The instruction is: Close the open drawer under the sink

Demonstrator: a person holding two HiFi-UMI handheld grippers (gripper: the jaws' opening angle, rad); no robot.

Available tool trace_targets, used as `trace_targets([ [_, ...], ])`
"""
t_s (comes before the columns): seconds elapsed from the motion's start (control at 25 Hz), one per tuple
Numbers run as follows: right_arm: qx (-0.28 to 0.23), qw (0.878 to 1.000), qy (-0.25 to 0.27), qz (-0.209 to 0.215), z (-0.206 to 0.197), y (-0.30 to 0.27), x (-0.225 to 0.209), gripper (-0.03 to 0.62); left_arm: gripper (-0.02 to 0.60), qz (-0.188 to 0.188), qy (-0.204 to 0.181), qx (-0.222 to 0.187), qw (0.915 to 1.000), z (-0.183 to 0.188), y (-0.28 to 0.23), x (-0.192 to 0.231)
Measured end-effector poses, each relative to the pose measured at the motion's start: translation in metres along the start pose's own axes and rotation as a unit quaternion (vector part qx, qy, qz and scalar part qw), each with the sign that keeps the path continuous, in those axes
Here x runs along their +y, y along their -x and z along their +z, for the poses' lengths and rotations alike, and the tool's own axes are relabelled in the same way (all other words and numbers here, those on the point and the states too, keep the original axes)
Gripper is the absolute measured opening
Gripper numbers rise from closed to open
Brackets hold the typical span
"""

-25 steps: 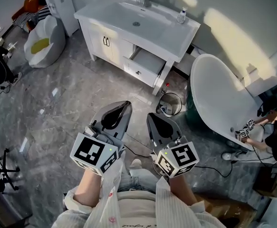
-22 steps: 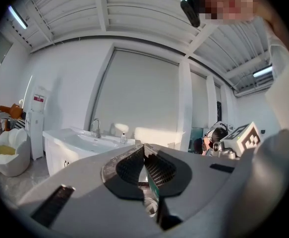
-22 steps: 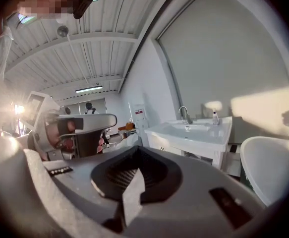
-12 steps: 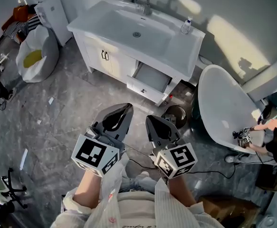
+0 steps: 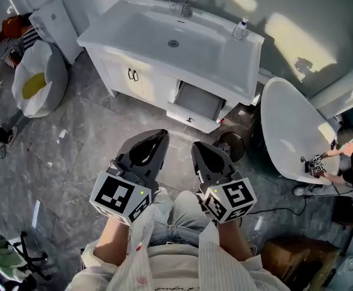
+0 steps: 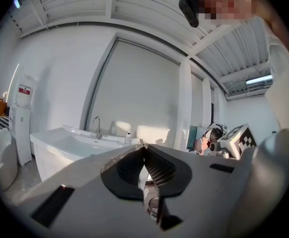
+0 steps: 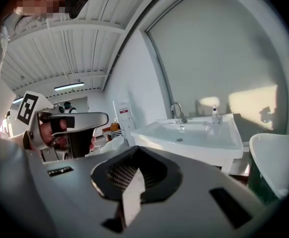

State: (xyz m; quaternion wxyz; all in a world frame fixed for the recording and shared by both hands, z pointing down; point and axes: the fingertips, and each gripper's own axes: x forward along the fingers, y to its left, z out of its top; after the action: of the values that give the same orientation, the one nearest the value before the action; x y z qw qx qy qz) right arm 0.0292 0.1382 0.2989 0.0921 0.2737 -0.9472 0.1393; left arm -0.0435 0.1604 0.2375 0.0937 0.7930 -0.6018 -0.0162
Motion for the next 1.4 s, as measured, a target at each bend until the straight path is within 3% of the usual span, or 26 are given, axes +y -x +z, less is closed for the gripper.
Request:
trace_targets([
  [0.64,0.028,0.999,-0.017,-0.026,-0.006,-0.060,-0.045,0.009,0.017,-0.004,0.017,0.016,0.9997,-0.012,-0.049,0.054],
  [1.04,0.031,0.999,-0.012,-0.036,0.030,-0.135,-0.106,0.009,0.017,-0.023,0.009,0.015,0.9996,0.015,-0.142,0.106],
  [1.4,0.021,0.998,-0.012,-0.059,0.062,-0.167,-0.161,0.009,0.017,-0.052,0.004,0.011,0.9986,0.036,-0.213,0.120],
])
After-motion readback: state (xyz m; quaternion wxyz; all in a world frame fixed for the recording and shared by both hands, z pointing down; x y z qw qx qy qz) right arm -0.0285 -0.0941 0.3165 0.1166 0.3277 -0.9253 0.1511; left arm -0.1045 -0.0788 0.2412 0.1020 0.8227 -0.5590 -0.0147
